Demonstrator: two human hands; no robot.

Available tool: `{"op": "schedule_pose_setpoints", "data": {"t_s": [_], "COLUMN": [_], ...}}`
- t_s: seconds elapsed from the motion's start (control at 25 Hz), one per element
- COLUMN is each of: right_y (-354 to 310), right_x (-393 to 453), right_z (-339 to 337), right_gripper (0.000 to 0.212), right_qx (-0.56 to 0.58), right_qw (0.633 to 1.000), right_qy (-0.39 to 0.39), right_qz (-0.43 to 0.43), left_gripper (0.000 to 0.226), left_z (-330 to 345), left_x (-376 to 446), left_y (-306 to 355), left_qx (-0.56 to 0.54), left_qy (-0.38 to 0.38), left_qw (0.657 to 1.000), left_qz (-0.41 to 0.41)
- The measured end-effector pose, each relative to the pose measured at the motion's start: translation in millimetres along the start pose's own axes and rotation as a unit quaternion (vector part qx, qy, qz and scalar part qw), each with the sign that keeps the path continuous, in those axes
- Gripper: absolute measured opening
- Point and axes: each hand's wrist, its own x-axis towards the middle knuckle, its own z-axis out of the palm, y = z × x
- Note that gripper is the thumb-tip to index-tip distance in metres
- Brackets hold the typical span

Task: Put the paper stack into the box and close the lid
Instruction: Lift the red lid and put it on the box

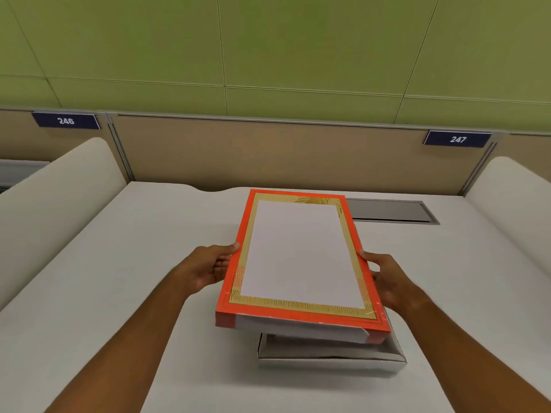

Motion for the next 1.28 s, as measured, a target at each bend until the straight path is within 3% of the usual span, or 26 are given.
{"op": "schedule_pose_setpoints", "data": {"t_s": [0.36,0.64,0.88,1.28], "right_y": [2.0,10.0,2.7,0.8], "right_x": [0.9,16.0,17.6,24.2], "right_z": [-55.2,-54.8,-64.3,-67.6], "right_gripper": [0.032,0.029,0.026,0.023], "right_qx": [-0.063,-0.121,-0.158,-0.221], "right_qw": [0.994,0.991,0.984,0.969], "right_qy": [0.073,0.060,0.036,0.039], "right_qz": [-0.042,-0.009,0.078,0.102], "left_gripper": [0.039,0.040,0.040,0.036], "left_z": [57.2,56.5,57.5,59.9], "left_x": [40.7,44.9,47.9,45.1], "left_y": [-40.6,-61.7,-62.5,-61.7], "left_qx": [0.025,0.032,0.026,0.026], "left_qy": [0.057,0.092,0.067,0.041], "left_qw": [0.998,0.994,0.993,0.988], "left_qz": [-0.024,-0.053,-0.096,-0.146]}}
